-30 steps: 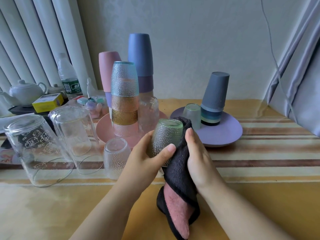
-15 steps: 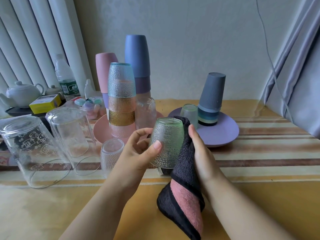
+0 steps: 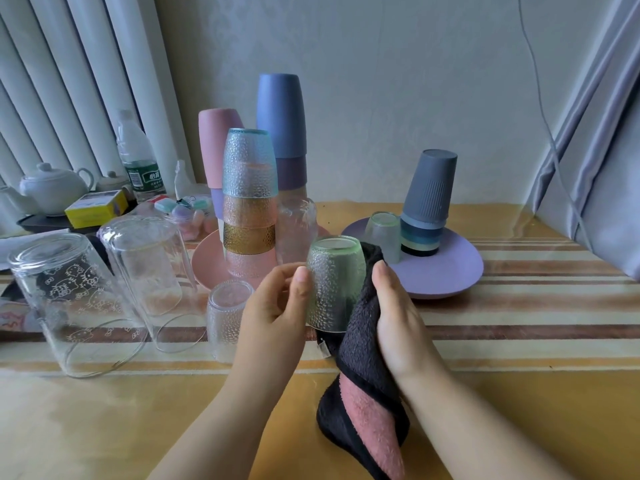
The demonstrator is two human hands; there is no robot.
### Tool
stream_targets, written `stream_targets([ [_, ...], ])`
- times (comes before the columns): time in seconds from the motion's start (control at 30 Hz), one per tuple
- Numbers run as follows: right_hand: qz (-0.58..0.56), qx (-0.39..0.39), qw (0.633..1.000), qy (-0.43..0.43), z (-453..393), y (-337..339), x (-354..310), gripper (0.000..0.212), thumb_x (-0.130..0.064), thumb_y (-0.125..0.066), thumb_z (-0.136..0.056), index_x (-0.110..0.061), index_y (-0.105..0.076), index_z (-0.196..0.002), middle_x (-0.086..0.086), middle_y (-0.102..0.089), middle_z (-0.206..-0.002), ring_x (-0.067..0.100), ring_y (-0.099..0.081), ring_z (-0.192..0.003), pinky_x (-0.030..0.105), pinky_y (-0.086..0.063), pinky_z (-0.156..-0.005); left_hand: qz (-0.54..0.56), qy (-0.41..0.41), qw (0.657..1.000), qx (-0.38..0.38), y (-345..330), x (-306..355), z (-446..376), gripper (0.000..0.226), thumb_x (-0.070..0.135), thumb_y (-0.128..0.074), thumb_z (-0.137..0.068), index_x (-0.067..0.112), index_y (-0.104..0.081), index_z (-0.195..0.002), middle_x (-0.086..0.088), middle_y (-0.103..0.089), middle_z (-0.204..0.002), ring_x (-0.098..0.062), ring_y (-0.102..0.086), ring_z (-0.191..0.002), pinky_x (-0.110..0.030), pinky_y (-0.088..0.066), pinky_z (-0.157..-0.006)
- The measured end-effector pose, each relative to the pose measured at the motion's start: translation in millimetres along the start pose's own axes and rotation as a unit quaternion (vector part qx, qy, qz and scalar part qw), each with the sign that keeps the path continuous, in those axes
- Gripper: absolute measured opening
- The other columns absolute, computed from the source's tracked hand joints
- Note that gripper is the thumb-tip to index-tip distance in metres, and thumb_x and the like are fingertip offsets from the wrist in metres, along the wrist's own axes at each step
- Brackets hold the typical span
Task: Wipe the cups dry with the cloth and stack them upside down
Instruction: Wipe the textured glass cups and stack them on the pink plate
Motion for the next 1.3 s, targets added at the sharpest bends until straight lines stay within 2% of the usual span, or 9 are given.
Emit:
stream_targets([
  [0.1, 0.023, -0.012, 1.000, 0.007, 8.6, -5.4, -5.7, 0.025, -0.025, -0.028, -0.100, -0.046, -0.040, -0.091, -0.054, -0.037, -0.087, -0.044, -0.033, -0.082, -0.014, -0.022, -0.072, -0.011, -0.002, 0.998, -0.064, -8.3, 4.5, 3.7, 0.034, 0.046, -0.069, -0.081, 0.031, -0.059, -0.110, 0.015, -0.073, -0.100, 0.004, -0.066, -0.094, -0.010, -0.049, -0.077],
  [0.27, 0.012, -0.019, 1.000, 0.017, 3.9, -1.2, -5.6, 0.028, -0.025, -0.030, -0.100, -0.042, -0.048, -0.088, -0.048, -0.050, -0.081, -0.037, -0.043, -0.085, -0.011, -0.027, -0.072, 0.009, 0.010, 0.985, -0.171, -8.6, 3.3, -0.2, 0.049, 0.038, -0.073, -0.081, 0.022, -0.057, -0.125, 0.011, -0.070, -0.116, -0.005, -0.064, -0.111, -0.019, -0.050, -0.090],
  [0.4, -0.021, -0.048, 0.998, 0.042, -4.4, 2.1, -5.8, 0.041, -0.050, -0.041, -0.088, -0.024, -0.064, -0.110, -0.011, -0.065, -0.120, 0.006, -0.052, -0.122, 0.023, -0.036, -0.105, 0.044, 0.017, 0.975, -0.219, -6.1, 3.6, 1.2, 0.055, 0.038, -0.071, -0.074, 0.020, -0.060, -0.125, 0.001, -0.068, -0.123, -0.009, -0.063, -0.114, -0.017, -0.049, -0.087],
  [0.6, -0.029, -0.052, 0.998, 0.000, -8.1, 5.1, -0.4, 0.069, -0.063, -0.043, -0.075, -0.016, -0.057, -0.125, 0.000, -0.059, -0.130, 0.016, -0.049, -0.126, 0.043, -0.030, -0.112, 0.095, 0.044, 0.971, -0.217, -5.2, -0.9, 0.4, 0.055, 0.036, -0.074, -0.067, 0.021, -0.065, -0.119, -0.003, -0.069, -0.120, -0.014, -0.065, -0.112, -0.023, -0.052, -0.088],
  [0.83, -0.013, -0.047, 0.999, -0.001, -9.1, 3.1, 5.5, 0.053, -0.052, -0.036, -0.087, -0.019, -0.059, -0.122, -0.005, -0.059, -0.130, 0.008, -0.049, -0.126, 0.036, -0.029, -0.114, 0.177, 0.088, 0.972, -0.130, -2.8, -11.2, -3.9, 0.037, 0.038, -0.069, -0.075, 0.026, -0.063, -0.109, -0.005, -0.071, -0.106, -0.023, -0.064, -0.098, -0.044, -0.048, -0.088],
  [1.0, 0.048, -0.023, 0.999, 0.005, -7.0, 3.2, 0.8, 0.022, -0.032, -0.032, -0.100, -0.042, -0.051, -0.097, -0.037, -0.052, -0.106, -0.033, -0.041, -0.095, -0.009, -0.028, -0.083, 0.114, 0.078, 0.976, -0.167, -12.0, -9.5, 1.2, 0.054, 0.046, -0.067, -0.082, 0.032, -0.050, -0.131, 0.010, -0.065, -0.126, -0.007, -0.059, -0.119, -0.030, -0.048, -0.099],
  [1.07, 0.062, -0.017, 0.998, 0.012, -6.0, 3.7, 0.5, 0.022, -0.032, -0.034, -0.099, -0.042, -0.053, -0.091, -0.043, -0.052, -0.094, -0.033, -0.044, -0.089, -0.010, -0.028, -0.076, 0.079, 0.052, 0.981, -0.171, -11.9, -5.6, 1.1, 0.051, 0.033, -0.073, -0.082, 0.032, -0.050, -0.127, 0.015, -0.068, -0.119, -0.001, -0.062, -0.112, -0.016, -0.049, -0.089],
  [1.17, 0.066, -0.017, 0.996, 0.051, -7.2, 7.8, -0.1, 0.025, -0.038, -0.038, -0.096, -0.029, -0.061, -0.098, -0.021, -0.065, -0.101, -0.013, -0.055, -0.100, 0.004, -0.037, -0.086, 0.027, 0.028, 0.985, -0.170, -8.1, -5.8, -2.2, 0.058, 0.023, -0.079, -0.075, 0.025, -0.053, -0.126, 0.012, -0.070, -0.116, -0.002, -0.063, -0.110, -0.016, -0.050, -0.088],
  [1.3, 0.075, -0.035, 0.990, 0.115, -9.5, 11.7, -9.0, 0.025, -0.036, -0.041, -0.094, -0.024, -0.061, -0.104, -0.007, -0.064, -0.110, 0.003, -0.056, -0.110, 0.018, -0.039, -0.096, -0.062, -0.001, 0.982, -0.180, -4.1, -7.3, -5.0, 0.069, 0.044, -0.083, -0.070, 0.026, -0.052, -0.129, 0.015, -0.069, -0.117, -0.002, -0.063, -0.110, -0.021, -0.049, -0.092],
])
Point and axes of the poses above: each hand's wrist, its own z-axis away from the middle knuckle, its own y-axis out of the back of the hand, x = y × z, the point moved 4 cm from there along -z, towards the middle knuckle
